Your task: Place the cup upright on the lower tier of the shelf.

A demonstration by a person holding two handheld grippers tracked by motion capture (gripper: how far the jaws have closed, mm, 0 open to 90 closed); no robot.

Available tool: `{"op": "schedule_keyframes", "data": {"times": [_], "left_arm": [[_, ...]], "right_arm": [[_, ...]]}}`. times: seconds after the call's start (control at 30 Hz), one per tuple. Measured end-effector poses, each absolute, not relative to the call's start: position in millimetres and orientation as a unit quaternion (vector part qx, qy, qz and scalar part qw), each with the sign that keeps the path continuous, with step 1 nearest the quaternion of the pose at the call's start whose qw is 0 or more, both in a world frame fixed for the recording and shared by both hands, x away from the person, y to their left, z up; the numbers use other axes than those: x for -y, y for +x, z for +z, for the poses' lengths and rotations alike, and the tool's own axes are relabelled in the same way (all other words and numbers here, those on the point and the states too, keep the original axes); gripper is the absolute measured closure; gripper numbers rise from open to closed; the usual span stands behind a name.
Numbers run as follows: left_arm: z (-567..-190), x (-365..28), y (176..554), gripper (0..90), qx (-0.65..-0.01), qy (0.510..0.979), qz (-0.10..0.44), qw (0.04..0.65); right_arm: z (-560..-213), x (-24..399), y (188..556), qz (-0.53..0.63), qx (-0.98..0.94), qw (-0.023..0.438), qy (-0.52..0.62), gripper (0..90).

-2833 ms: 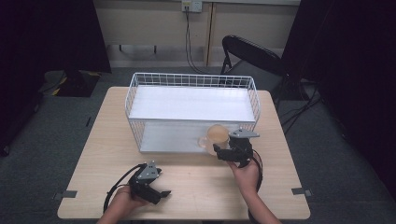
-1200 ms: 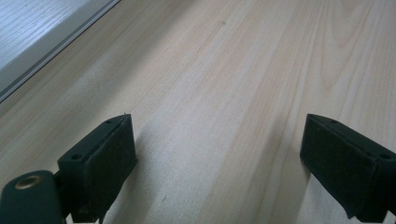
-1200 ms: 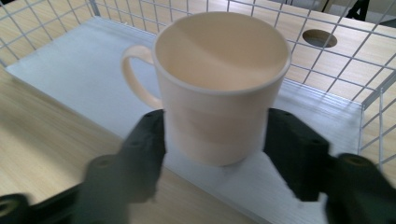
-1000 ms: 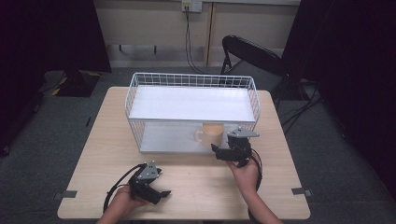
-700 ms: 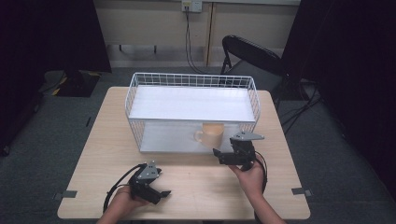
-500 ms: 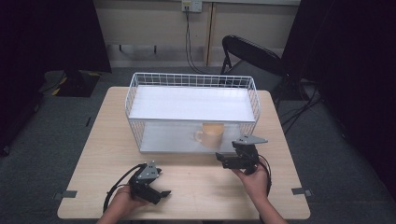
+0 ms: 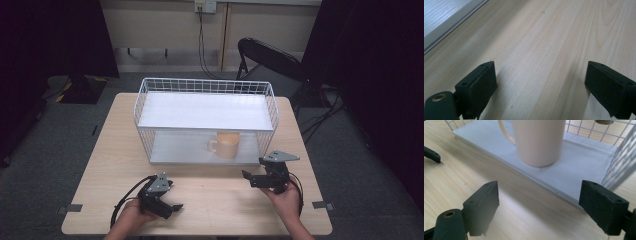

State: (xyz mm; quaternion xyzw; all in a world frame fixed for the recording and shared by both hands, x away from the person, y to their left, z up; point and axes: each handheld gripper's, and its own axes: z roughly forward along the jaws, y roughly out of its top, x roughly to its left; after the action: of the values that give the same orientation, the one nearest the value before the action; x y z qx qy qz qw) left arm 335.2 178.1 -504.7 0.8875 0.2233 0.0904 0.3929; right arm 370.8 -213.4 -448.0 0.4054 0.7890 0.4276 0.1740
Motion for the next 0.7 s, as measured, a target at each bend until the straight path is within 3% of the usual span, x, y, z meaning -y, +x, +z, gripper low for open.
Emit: {"op": "schedule_keyframes", "data": {"times": [0.7], "left_arm": [[-505,-178,335,9.8,-0.223,0.888,0.09,0.393]], "right_arm": [[-469,248,357,0.417,-0.794,0.174,0.407,15.9]]}}
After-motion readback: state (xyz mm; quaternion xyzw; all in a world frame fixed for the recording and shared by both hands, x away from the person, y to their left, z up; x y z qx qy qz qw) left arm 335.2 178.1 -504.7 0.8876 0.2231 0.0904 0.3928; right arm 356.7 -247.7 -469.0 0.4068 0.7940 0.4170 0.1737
